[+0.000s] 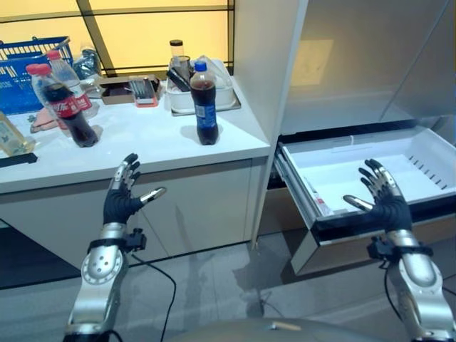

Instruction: Take the drinks into the refrigerator

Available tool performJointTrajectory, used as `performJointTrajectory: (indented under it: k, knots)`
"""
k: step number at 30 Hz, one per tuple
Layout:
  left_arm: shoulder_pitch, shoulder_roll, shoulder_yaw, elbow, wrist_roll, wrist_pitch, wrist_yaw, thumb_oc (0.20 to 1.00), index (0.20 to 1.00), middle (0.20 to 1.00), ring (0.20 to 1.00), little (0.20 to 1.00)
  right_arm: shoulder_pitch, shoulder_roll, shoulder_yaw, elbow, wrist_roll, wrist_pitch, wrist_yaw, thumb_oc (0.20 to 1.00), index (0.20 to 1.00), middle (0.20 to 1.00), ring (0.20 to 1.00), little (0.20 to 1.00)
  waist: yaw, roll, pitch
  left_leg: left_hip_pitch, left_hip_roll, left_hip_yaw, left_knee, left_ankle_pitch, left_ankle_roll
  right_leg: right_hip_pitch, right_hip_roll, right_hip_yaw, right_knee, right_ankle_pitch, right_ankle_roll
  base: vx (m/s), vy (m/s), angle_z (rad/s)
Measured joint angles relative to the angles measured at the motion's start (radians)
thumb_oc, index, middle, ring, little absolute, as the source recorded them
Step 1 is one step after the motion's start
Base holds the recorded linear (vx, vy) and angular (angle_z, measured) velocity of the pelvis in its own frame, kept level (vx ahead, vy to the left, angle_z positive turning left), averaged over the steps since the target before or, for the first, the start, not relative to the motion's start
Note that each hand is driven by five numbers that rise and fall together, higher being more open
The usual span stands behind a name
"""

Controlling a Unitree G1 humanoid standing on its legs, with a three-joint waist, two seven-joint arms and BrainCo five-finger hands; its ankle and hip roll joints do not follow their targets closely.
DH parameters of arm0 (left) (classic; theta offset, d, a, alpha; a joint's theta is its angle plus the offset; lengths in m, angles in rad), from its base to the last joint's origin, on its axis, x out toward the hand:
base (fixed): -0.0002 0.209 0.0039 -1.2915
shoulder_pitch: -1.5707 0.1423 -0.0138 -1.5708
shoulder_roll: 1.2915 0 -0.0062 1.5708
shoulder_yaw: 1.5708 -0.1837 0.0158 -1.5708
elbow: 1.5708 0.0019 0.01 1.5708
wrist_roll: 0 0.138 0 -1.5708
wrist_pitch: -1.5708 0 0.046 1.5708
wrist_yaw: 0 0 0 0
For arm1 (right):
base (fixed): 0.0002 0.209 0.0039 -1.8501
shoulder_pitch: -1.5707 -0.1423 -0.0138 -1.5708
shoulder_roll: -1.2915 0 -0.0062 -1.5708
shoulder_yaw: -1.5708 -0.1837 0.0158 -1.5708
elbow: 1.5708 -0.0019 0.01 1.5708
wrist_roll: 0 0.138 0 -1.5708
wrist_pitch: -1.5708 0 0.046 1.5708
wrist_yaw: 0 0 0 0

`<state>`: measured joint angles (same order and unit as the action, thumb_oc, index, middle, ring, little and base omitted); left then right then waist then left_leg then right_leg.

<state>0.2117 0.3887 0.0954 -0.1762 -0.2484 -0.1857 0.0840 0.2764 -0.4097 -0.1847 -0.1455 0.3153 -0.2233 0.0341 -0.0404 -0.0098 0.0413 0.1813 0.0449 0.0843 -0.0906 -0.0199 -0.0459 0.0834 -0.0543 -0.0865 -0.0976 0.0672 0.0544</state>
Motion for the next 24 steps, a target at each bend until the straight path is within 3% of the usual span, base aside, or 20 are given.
performJointTrajectory:
  k: [24]
  knots:
    - [-0.177, 0.005, -0.039, 0.095, 0.040, 0.002, 0.056, 1.000, 1.000, 1.000, 1.000, 1.000, -0.057, 0.000, 0.013, 0.017, -0.056, -0.006, 0.000, 1.000, 1.000, 1.000, 1.000, 1.000, -0.007, -0.010, -0.013, 0.014, 0.000, 0.025, 0.001, 0.000, 0.000, 0.001, 0.001, 0.025, 0.000, 0.010, -0.002, 0.01, 0.002, -0.03]
